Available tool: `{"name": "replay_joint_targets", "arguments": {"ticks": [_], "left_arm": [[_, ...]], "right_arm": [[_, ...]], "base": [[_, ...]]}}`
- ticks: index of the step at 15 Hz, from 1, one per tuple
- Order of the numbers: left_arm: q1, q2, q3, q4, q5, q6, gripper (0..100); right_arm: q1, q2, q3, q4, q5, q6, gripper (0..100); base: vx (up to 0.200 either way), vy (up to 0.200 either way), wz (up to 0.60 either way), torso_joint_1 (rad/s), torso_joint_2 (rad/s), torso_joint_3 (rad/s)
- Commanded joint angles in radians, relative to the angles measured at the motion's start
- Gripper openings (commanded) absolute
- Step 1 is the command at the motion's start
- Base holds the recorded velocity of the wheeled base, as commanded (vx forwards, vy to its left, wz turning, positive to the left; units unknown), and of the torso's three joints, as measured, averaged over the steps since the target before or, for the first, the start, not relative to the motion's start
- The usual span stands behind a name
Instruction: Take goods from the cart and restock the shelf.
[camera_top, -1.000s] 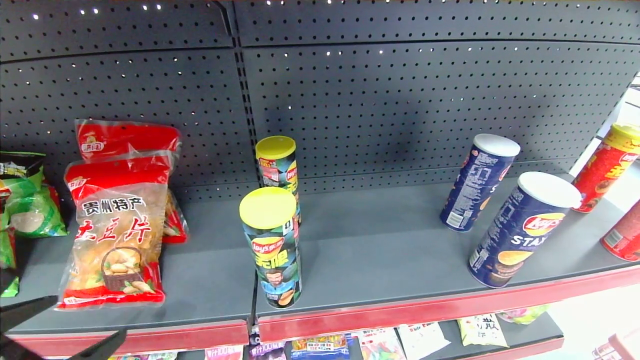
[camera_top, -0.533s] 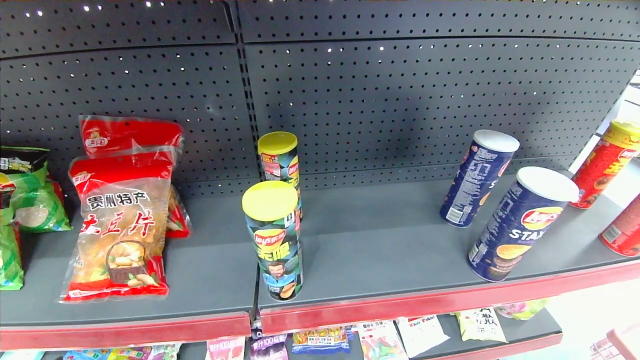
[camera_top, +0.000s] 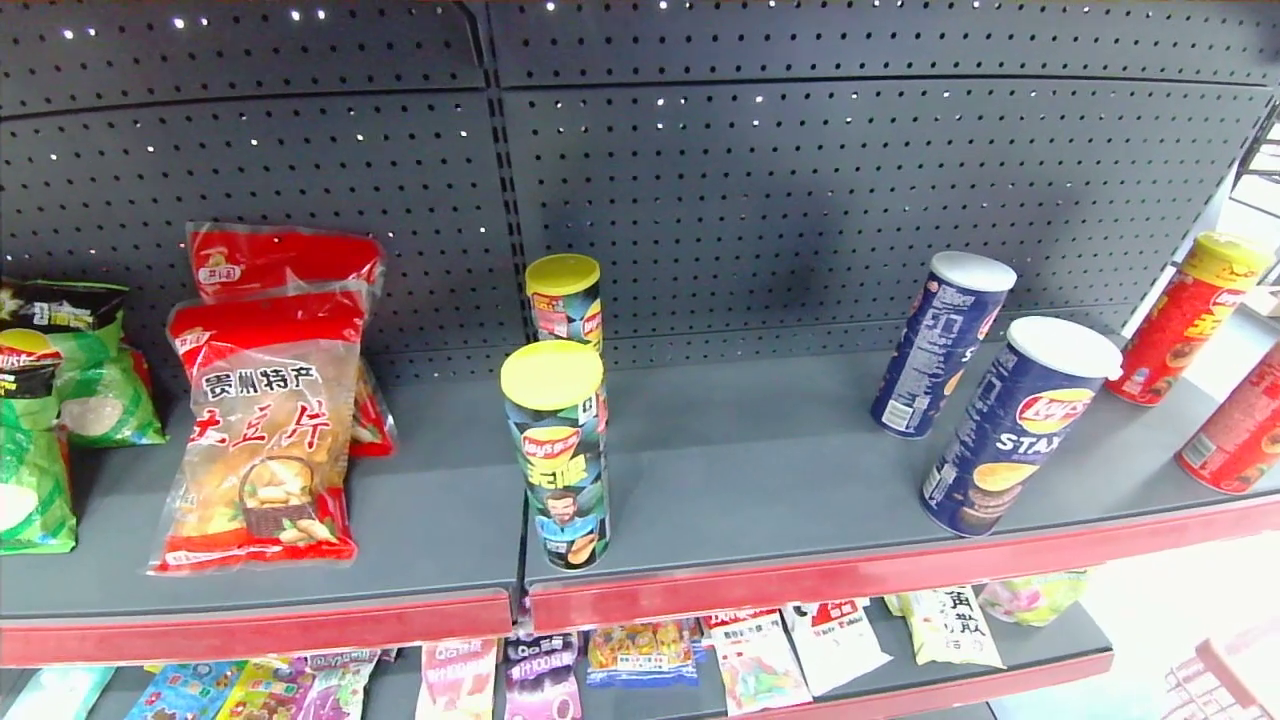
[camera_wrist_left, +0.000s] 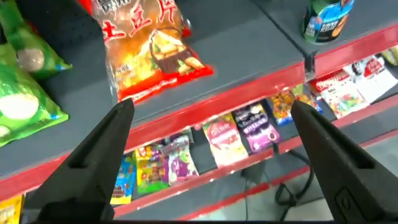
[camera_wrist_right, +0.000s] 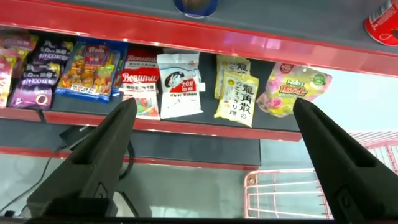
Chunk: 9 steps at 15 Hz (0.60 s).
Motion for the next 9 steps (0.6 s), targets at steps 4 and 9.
{"name": "replay_joint_targets", "arguments": {"ticks": [4, 9], "left_arm": [[0.0, -0.042, 0.007, 0.003, 0.004, 0.002, 100], [-0.001, -0.049, 0.017, 0.003, 0.004, 0.002, 100]], "right_arm": [[0.002, -0.019, 0.017, -0.001, 0.003, -0.009, 100], [0.002, -0.016, 0.015, -0.001, 0.005, -0.009, 100]], "base": [[0.0, -0.2, 0.0, 0.007, 0.0, 0.002], [0.0, -0.2, 0.0, 0.001, 0.0, 0.002]]}}
